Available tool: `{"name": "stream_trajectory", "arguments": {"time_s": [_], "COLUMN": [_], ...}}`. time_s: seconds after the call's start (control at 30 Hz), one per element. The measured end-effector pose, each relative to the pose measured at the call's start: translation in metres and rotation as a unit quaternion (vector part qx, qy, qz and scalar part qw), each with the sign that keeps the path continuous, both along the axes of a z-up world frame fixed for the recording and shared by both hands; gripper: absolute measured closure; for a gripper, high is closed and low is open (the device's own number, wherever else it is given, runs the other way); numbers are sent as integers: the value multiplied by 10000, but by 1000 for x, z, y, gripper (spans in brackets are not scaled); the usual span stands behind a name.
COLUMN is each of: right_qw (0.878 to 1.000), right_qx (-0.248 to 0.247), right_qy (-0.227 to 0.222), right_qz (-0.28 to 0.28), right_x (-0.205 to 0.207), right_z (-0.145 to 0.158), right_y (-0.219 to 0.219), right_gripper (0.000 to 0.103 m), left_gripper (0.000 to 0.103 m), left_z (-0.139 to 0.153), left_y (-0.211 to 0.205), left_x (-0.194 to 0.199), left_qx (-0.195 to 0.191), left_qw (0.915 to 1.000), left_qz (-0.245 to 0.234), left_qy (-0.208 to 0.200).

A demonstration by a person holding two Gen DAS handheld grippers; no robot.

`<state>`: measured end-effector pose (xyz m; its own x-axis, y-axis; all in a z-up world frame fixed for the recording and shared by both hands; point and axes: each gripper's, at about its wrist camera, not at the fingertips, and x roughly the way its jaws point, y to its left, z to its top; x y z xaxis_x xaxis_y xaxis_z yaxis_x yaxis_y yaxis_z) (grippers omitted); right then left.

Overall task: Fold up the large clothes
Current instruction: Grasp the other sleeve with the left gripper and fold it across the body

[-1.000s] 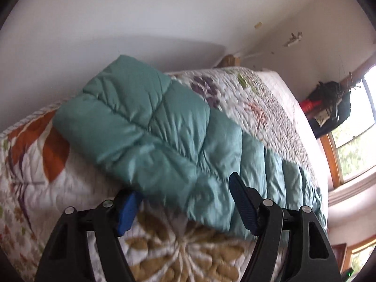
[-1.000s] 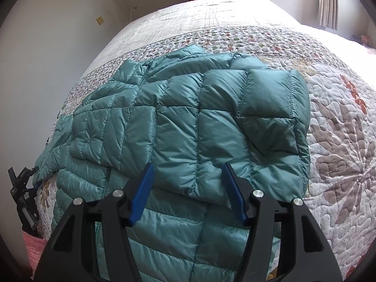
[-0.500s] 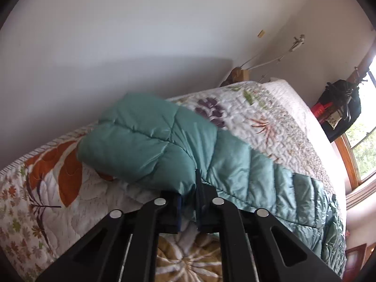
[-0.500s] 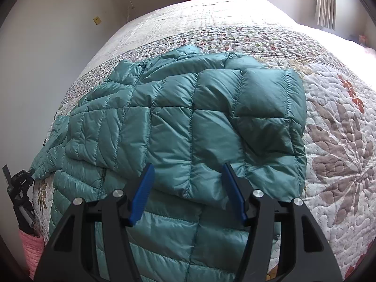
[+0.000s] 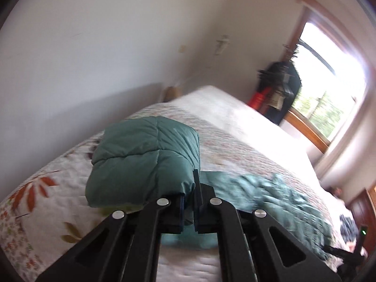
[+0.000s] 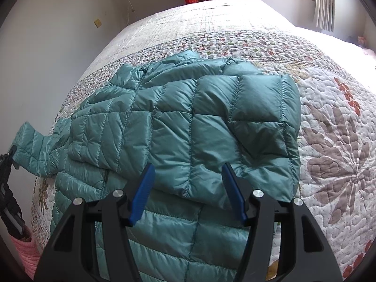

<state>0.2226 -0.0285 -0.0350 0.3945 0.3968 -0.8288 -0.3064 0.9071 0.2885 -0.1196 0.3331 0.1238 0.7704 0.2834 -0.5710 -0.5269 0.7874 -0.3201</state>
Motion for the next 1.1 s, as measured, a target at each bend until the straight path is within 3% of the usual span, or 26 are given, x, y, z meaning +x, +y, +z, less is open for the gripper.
{"name": "stream_trajectory", "arguments": {"time_s": [0.27,0.63,0.93,1.03,1.1], "right_qw": [9999,9999,9999,9999,9999], "right_qx": [54,69,69,60,35], "right_qy": [-72,-125,-96,-78,-67], "right_qz": [-62,-94,-121,-111,-90], "right_x": [0,0,2,3,3], "right_z": [6,10,8,6,4], "right_y": [-8,-10,-11,-12,-11], "right_gripper": [44,44,44,44,44], "left_gripper": [98,98,96,85,69], "left_z": [0,-38,-92,-97,-93], "left_y": [-89,-158,-200,-207,-205], "left_x": [71,123,152,150,141], "left_qx": [183,211,161,119,-1], "left_qw": [9933,9833,9610,9517,9459], "left_qz": [-1130,-1728,-2452,-2711,-2901], "left_qy": [159,533,1272,1437,1449]}}
